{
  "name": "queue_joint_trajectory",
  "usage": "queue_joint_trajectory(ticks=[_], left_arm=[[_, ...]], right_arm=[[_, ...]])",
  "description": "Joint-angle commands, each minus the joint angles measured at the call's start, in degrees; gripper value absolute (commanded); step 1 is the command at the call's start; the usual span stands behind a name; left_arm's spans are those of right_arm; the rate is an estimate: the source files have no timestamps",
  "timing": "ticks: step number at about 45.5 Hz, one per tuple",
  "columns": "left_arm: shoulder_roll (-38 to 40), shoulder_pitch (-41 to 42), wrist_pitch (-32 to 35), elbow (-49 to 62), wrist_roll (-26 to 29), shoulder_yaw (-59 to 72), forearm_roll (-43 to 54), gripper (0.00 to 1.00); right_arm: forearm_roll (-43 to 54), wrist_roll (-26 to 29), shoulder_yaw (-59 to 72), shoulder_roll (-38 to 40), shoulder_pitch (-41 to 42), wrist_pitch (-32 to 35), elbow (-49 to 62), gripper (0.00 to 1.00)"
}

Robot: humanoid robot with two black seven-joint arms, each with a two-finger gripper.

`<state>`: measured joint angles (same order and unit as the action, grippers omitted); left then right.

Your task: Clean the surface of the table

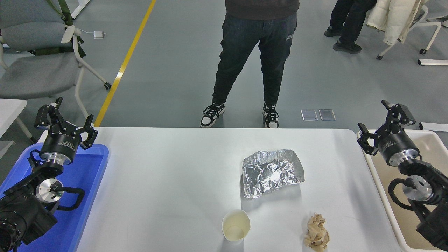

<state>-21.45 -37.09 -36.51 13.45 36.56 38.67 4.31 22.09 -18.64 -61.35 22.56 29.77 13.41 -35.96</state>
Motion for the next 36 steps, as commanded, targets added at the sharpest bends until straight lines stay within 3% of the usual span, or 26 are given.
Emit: queue_joint_trajectory(ticks=[1, 23, 32, 36], left_arm=[[0.0, 0.0, -0.06, 0.0, 0.0, 0.0, 0.0, 1.0], [0.0, 0.08, 0.03, 0.0, 0.0, 0.0, 0.0, 1.0], [0.0, 0.0, 0.03, 0.0, 0.0, 0.0, 0.0, 1.0], [0.0, 0.0, -0.06, 0.0, 0.0, 0.0, 0.0, 1.0]], right_arm=[[-0.03, -0.17, 0.17, 0.11, -0.07, -0.31, -0.51, 0.99], [-0.03, 3.43, 0.35, 1.08, 0.2, -4.61, -3.14, 0.99], [0.76, 19.84, 0.7, 7.48, 0.55, -8.49, -15.16, 0.99], [1.11, 20.92, 0.79, 9.6, -0.07, -8.31, -20.28, 0.99]])
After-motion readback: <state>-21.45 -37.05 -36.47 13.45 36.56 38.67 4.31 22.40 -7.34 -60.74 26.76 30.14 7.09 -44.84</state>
